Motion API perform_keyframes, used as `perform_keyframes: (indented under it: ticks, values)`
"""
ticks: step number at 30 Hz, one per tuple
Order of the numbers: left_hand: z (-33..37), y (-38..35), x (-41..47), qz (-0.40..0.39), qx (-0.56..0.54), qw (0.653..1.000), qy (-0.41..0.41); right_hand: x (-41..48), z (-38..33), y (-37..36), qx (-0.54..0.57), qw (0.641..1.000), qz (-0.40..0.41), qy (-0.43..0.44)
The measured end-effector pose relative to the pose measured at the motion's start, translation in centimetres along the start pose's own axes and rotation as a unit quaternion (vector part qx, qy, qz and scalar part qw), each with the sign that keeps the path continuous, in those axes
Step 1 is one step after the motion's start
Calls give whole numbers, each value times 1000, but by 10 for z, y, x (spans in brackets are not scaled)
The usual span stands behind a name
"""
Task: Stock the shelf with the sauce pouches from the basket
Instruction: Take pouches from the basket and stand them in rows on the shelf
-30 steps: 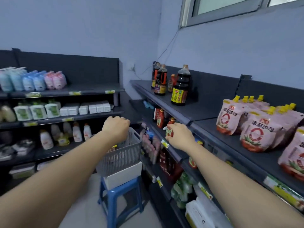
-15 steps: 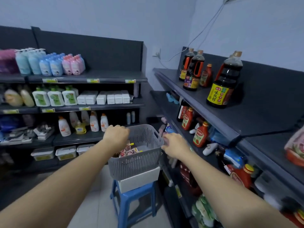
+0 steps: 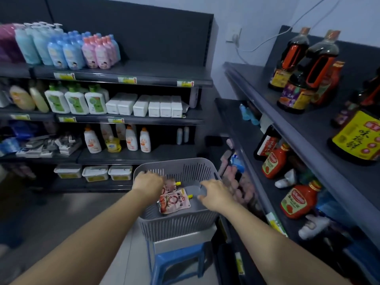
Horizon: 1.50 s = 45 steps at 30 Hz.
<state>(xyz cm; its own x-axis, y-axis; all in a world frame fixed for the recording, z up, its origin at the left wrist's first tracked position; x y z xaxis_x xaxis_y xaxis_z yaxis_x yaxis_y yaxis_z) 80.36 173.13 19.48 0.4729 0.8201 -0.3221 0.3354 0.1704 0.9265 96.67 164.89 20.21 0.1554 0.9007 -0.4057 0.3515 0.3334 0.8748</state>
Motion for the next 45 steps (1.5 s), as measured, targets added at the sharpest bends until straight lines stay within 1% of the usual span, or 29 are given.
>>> perform_keyframes:
  ticks: [9, 13, 17, 20, 23, 26, 28, 31, 34, 35, 37, 38, 39, 41, 45]
  values:
    - [-17, -75, 114, -97, -28, 995, -10, 114, 17, -48, 19, 994, -102, -26]
    - [-11, -113, 153, -127, -56, 990, -16, 154, 34, -83, 53, 985, -152, -61]
    - [-4, -144, 186, -144, -76, 987, -9, 189, 56, -127, 100, 967, -211, -103]
    - [-4, -165, 207, -151, -99, 984, 8, 214, 69, -161, 137, 950, -254, -119]
    - [-1, -184, 224, -153, -113, 982, 21, 236, 78, -194, 189, 931, -276, -143]
    - [1, -188, 232, -130, -105, 985, 31, 254, 87, -229, 254, 908, -277, -186]
    - [4, -190, 235, -126, -85, 988, 28, 263, 92, -239, 311, 888, -251, -226]
    - [10, -199, 237, -151, -92, 984, 25, 271, 97, -247, 394, 847, -210, -289]
    - [17, -206, 237, -166, -104, 980, 27, 272, 94, -257, 445, 812, -213, -313]
    - [18, -206, 237, -164, -103, 981, 28, 274, 92, -257, 448, 811, -214, -309]
    - [18, -203, 238, -163, -104, 981, 27, 275, 90, -255, 433, 821, -220, -299]
    - [18, -201, 239, -165, -108, 980, 23, 274, 88, -254, 433, 820, -224, -299]
    - [17, -199, 238, -169, -121, 978, 18, 272, 86, -253, 455, 811, -220, -296]
    - [11, -195, 234, -174, -156, 972, 11, 266, 80, -249, 513, 784, -197, -287]
    - [-4, -174, 215, -140, -248, 958, 25, 250, 71, -233, 533, 788, -133, -279]
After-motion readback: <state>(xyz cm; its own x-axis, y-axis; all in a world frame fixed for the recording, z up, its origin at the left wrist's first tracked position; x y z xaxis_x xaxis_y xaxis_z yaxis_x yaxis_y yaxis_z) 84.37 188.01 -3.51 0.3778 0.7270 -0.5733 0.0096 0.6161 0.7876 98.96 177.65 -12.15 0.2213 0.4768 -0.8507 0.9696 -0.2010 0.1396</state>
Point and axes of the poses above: each hand's wrist, its own x-axis towards the middle knuckle, its own y-axis out of the back of the hand, z = x × y, the point moved 9 cm from there along x, towards the middle knuckle, and after that the axes turned 11 degrees about -z, right-handed, at the moved point
